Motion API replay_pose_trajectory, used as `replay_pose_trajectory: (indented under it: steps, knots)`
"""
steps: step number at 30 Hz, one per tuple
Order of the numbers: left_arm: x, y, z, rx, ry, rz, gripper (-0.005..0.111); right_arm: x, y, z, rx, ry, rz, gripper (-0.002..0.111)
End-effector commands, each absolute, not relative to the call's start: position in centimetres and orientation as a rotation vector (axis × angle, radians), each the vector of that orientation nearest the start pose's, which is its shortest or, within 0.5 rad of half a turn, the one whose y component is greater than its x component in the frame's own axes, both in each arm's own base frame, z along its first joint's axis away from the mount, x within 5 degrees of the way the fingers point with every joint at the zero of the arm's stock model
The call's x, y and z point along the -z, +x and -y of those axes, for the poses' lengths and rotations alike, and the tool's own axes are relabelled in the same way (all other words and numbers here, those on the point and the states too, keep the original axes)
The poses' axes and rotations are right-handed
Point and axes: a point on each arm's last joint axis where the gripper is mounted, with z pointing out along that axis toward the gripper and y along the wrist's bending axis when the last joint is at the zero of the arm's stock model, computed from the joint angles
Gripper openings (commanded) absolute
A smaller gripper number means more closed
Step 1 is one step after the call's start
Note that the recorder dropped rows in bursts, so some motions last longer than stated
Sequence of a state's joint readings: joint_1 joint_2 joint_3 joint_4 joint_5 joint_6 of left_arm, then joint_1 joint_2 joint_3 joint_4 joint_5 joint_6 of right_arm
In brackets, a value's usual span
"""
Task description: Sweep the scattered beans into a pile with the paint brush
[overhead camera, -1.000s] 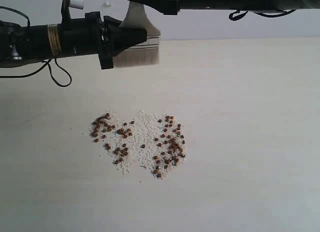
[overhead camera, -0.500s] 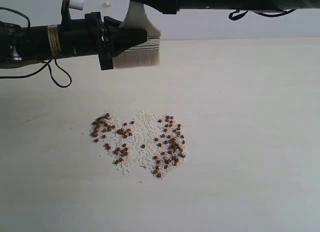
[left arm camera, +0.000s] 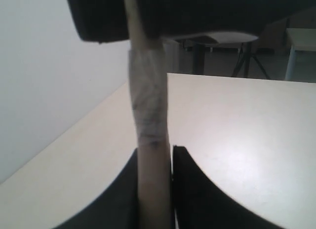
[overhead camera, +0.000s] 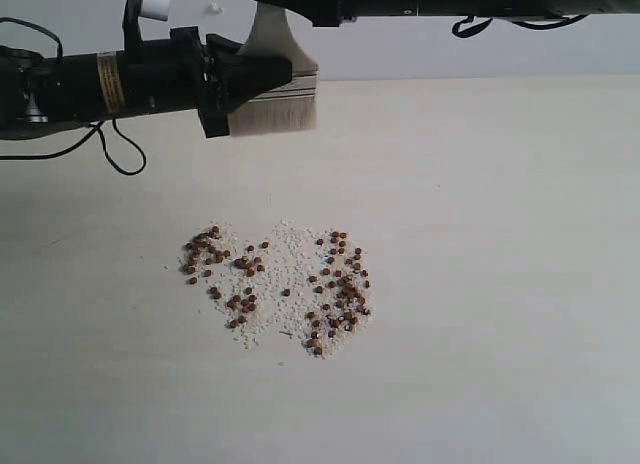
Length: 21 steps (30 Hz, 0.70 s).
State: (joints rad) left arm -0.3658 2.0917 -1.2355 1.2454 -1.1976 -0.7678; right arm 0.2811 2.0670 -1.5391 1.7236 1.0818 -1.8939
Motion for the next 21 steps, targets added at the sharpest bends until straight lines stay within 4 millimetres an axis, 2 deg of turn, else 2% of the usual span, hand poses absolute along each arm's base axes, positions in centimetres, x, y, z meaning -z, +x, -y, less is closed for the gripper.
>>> replay_pose_trajectory:
  steps: [1,3,9,11,16,21]
  knots:
    - [-19.3,35.6,22.4,1.106,1.135,-1.252,0.003,-25.3,42.8,-18.9,-0.934,-0.879,-1.587,0.0]
    - [-19.3,35.6,22.4,1.106,1.137,-1.252,0.014,-25.2,42.8,-18.9,-0.937,-0.88,-1.587,0.0]
    - [-19.4,35.6,22.4,1.106,1.134,-1.252,0.064,-25.2,42.7,-18.9,-0.943,-0.881,-1.585,0.0]
    - [-19.4,35.7,22.4,1.106,1.126,-1.252,0.073,-25.2,42.8,-18.9,-0.937,-0.88,-1.587,0.0]
    - [-19.5,36.0,22.0,1.099,1.102,-1.257,0.076,-24.9,43.4,-18.5,-0.847,-0.838,-1.636,0.0]
    - [-19.6,36.8,20.8,1.075,1.061,-1.271,0.075,-25.6,44.6,-17.0,-0.58,-0.733,-1.722,0.0]
